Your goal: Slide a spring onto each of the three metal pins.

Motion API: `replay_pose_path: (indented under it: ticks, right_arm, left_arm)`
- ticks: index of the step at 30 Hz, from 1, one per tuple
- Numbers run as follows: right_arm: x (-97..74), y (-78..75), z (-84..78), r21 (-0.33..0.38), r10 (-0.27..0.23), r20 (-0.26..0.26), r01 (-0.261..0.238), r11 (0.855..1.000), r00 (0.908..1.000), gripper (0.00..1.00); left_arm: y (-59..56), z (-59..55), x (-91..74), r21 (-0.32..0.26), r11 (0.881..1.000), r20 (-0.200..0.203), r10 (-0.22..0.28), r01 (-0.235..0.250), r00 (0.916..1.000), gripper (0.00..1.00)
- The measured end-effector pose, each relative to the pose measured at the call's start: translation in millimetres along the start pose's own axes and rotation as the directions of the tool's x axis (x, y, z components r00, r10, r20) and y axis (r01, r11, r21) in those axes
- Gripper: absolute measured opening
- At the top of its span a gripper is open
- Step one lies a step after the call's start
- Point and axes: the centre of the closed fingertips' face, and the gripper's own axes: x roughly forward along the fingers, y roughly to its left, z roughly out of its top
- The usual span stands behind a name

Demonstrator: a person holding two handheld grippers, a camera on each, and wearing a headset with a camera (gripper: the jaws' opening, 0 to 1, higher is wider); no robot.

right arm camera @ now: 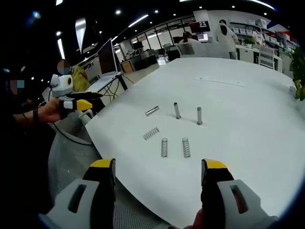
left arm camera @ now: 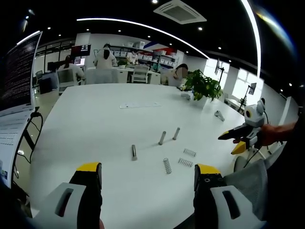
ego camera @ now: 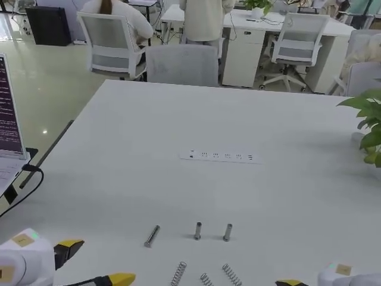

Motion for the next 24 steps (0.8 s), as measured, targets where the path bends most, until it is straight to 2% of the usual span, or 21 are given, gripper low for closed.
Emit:
replay_pose_path:
  ticks: [7,24]
  right_arm:
    - [1.6,-1.2,1.9,0.008,0.0,0.006,0.0,1.0,1.0,0.71]
    - [3.9,-2.1,1.7,0.012,-0.001,0.004,0.001,1.0,1.0,0.7]
  left_arm:
    - [1.3,-3.9,1.6,-0.004,1.0,-0.015,-0.002,0.002,0.9999,0.76]
    - [5.4,-0.3,15.2,-0.003,1.0,-0.022,-0.01,0.01,0.9997,0.73]
